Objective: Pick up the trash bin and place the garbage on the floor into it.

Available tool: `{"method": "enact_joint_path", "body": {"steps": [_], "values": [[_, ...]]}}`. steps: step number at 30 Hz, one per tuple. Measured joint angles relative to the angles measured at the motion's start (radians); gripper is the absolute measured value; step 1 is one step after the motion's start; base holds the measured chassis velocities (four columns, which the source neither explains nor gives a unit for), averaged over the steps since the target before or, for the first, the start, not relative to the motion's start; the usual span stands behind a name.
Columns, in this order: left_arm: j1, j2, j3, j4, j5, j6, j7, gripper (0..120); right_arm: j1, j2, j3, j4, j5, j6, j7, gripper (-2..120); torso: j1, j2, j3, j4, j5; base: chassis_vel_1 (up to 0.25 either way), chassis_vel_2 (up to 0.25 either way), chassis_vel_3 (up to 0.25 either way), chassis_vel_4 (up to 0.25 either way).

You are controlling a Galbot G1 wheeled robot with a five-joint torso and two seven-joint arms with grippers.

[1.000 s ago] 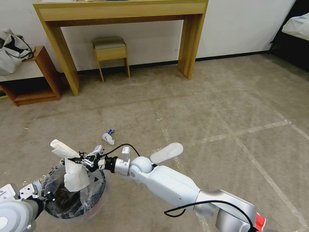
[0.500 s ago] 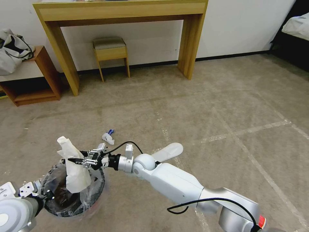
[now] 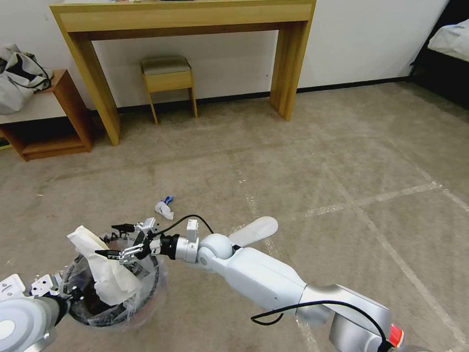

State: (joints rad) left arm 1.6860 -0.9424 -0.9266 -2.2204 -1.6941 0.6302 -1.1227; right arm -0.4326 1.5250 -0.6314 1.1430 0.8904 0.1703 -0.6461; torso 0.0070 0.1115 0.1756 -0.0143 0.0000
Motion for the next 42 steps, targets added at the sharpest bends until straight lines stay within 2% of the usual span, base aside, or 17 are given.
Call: {"method": "enact_joint_path", "body": {"steps": [16,26,29,31,32,34,35,37,38,40,42], "values": [[-0.008,0.018,-0.009,0.012,-0.036,0.0,-0.015,0,0.042,-0.022,0.049,0.042,0.032,-0.002,0.001,100,0.0,0.0,0.0,0.0001,0.0,0.0,0.0,0.0,0.0],[-0.023,0.028,-0.006,0.03,-0.074,0.0,-0.036,0,0.101,-0.089,0.152,0.174,0.09,-0.033,-0.012,100,0.0,0.0,0.0,0.0001,0.0001,0.0,0.0,0.0,0.0],[-0.029,0.034,-0.007,0.035,-0.091,0.0,-0.043,0,0.136,-0.134,0.228,0.23,0.121,-0.054,0.019,100,0.0,0.0,0.0,0.0003,0.0002,0.0,0.0,0.0,0.0],[-0.036,0.04,-0.01,0.037,-0.106,-0.001,-0.047,0,0.146,-0.206,0.326,0.268,0.137,-0.061,0.071,100,0.0,0.0,0.0,0.0002,0.0006,0.0,0.0,0.0,0.0],[-0.036,0.04,-0.01,0.037,-0.106,-0.001,-0.047,0,0.146,-0.206,0.326,0.268,0.137,-0.061,0.071,100,0.0,0.0,0.0,0.0002,0.0006,0.0,0.0,0.0,0.0],[-0.049,0.038,-0.007,0.042,-0.117,-0.006,-0.052,0,0.068,-0.343,0.481,0.286,0.107,-0.074,0.199,100,0.0,0.0,0.0,-0.0001,0.0007,0.0,0.0,0.0,0.0],[-0.049,0.038,-0.007,0.042,-0.117,-0.006,-0.052,0,0.068,-0.343,0.481,0.286,0.107,-0.074,0.199,100,0.0,0.0,0.0,-0.0001,0.0007,0.0,0.0,0.0,0.0],[-0.053,0.036,-0.007,0.044,-0.124,-0.008,-0.054,0,-0.007,-0.417,0.572,0.293,0.082,-0.068,0.247,100,0.0,0.0,0.0,-0.0007,0.0005,0.0,0.0,0.0,0.0],[-0.053,0.036,-0.007,0.044,-0.124,-0.008,-0.054,0,-0.007,-0.417,0.572,0.293,0.082,-0.068,0.247,100,0.0,0.0,0.0,-0.0007,0.0005,0.0,0.0,0.0,0.0],[-0.051,0.036,-0.009,0.045,-0.124,-0.008,-0.055,0,-0.093,-0.462,0.666,0.319,0.034,-0.027,0.317,100,0.0,0.0,0.0,-0.0007,0.0006,0.0,0.0,0.0,0.0],[-0.051,0.035,-0.01,0.045,-0.125,-0.009,-0.055,0,-0.132,-0.465,0.708,0.338,-0.003,-0.011,0.348,100,0.0,0.0,0.0,-0.0003,0.0005,0.0,0.0,0.0,0.0]]}}
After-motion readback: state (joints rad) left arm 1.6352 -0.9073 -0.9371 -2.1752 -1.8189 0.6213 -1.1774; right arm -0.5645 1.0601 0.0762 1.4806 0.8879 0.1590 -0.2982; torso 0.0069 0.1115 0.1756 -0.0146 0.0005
